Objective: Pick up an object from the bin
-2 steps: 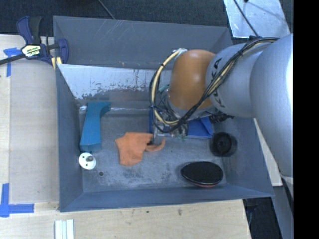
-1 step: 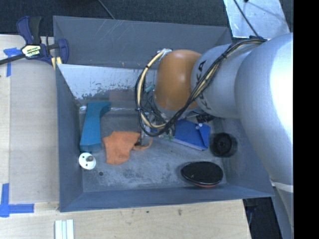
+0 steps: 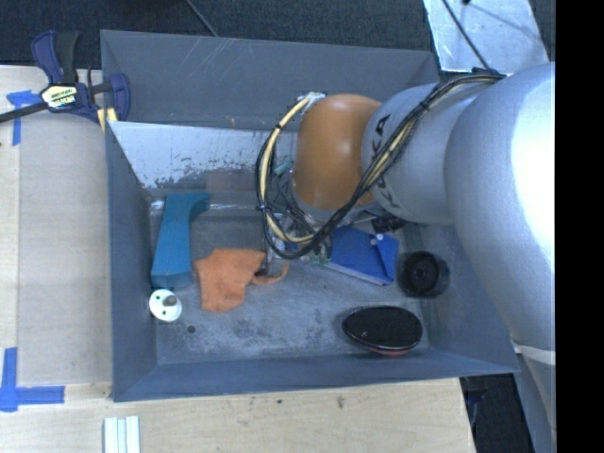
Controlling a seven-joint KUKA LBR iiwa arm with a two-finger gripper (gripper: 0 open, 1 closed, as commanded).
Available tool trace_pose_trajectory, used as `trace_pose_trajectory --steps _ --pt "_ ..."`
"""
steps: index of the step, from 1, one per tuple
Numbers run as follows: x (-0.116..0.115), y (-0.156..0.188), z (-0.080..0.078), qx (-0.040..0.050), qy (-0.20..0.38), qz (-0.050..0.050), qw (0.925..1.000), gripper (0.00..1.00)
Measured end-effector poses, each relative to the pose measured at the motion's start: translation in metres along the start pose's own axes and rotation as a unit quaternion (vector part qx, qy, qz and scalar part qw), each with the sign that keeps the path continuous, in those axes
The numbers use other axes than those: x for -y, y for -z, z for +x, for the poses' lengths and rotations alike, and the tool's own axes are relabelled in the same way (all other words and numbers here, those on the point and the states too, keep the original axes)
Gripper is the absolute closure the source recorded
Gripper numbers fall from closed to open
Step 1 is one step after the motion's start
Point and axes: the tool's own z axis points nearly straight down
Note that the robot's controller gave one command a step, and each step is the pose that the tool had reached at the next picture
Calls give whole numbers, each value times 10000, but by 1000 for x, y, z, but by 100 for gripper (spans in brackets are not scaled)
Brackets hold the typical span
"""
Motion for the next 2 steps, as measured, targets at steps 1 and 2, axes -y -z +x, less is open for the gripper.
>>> trace_pose_trajectory --steps 1,2 --pt "0 0 0 0 0 0 10000 100" --pt "-14 119 -9 -23 127 4 9999 100"
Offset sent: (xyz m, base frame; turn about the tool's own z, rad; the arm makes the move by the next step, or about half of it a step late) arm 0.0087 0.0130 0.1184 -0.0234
